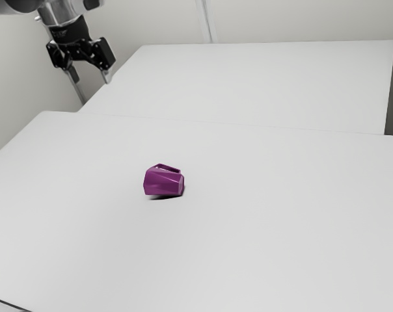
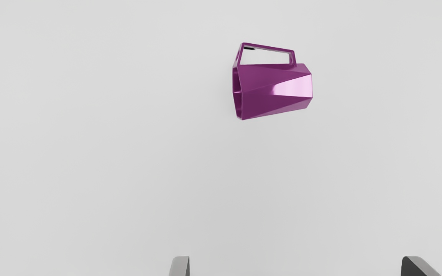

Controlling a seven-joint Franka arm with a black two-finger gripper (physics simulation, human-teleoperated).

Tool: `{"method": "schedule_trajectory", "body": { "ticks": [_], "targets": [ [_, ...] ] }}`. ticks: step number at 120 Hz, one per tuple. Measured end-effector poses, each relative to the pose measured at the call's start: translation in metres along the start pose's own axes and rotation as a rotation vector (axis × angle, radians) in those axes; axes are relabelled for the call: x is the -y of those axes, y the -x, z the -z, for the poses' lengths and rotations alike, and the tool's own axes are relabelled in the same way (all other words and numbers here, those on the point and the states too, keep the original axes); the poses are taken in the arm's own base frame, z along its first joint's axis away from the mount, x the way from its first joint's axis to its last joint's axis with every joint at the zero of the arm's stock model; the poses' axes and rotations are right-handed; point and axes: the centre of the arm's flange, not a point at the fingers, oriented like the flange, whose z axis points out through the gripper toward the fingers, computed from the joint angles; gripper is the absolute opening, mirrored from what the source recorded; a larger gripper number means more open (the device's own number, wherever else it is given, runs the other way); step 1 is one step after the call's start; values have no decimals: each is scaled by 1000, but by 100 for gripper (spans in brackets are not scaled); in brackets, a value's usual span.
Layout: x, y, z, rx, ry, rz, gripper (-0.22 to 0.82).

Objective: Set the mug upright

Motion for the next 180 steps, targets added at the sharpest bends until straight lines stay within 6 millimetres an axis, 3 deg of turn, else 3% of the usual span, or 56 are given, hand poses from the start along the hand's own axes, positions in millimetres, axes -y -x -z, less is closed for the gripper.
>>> {"method": "schedule_trajectory", "body": {
  "ticks": [11, 16, 23, 28, 32, 41, 45, 50, 74, 89, 102, 125, 160, 164, 180],
  "targets": [
    [1, 0, -7, 30, 1, 0, 60],
    [0, -3, -18, 53, 15, -3, 60],
    [-2, -17, -55, 102, 38, -13, 60],
    [0, -35, -99, 151, 105, -11, 60],
    [25, -50, -136, 185, 176, 36, 60],
    [124, -58, -204, 207, 351, 216, 60],
    [148, -56, -227, 201, 429, 263, 60],
    [162, -56, -249, 184, 517, 295, 60],
    [152, -58, -356, 137, 871, 352, 60],
    [142, -54, -403, 84, 1012, 367, 60],
    [134, -47, -429, 35, 1101, 369, 60],
    [125, -32, -449, -45, 1196, 351, 60],
    [93, -29, -451, -123, 1278, 239, 60],
    [90, -29, -451, -130, 1282, 228, 56],
    [88, -28, -453, -160, 1290, 202, 20]
  ]
}}
